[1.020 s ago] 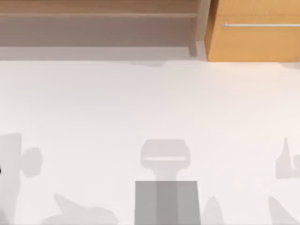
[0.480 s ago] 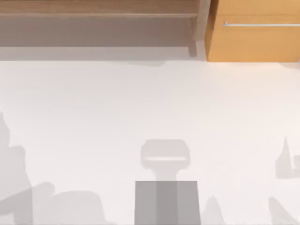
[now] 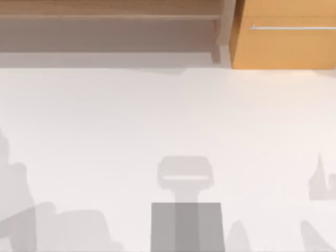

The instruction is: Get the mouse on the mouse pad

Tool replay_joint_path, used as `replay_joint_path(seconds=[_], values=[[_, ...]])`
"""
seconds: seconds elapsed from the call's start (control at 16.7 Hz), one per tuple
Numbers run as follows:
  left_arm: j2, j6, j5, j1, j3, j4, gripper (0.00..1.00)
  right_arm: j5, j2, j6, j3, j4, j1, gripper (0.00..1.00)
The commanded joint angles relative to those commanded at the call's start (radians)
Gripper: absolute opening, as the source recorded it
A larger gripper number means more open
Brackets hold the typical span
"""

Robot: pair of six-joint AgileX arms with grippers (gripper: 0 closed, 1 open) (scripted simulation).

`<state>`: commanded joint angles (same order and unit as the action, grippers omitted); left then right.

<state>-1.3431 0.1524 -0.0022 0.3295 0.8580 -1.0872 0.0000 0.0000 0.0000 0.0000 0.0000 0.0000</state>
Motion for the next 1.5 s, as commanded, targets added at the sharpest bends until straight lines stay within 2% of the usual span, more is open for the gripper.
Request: replay_joint_path(seconds=[0.18,0.54,0.9,1.5], values=[[-0.043,-0.001,0.000,0.003,-0.060,0.100,1.00,0.000,0.000,0.000,0.000,0.000,0.000,1.00],[-0.178,-0.007,0.000,0.008,-0.228,0.413,1.00,0.000,0.000,0.000,0.000,0.000,0.000,1.00],[-0.202,-0.009,0.000,0.009,-0.258,0.460,1.00,0.000,0.000,0.000,0.000,0.000,0.000,1.00],[-0.202,-0.009,0.000,0.009,-0.258,0.460,0.25,0.000,0.000,0.000,0.000,0.000,0.000,1.00]])
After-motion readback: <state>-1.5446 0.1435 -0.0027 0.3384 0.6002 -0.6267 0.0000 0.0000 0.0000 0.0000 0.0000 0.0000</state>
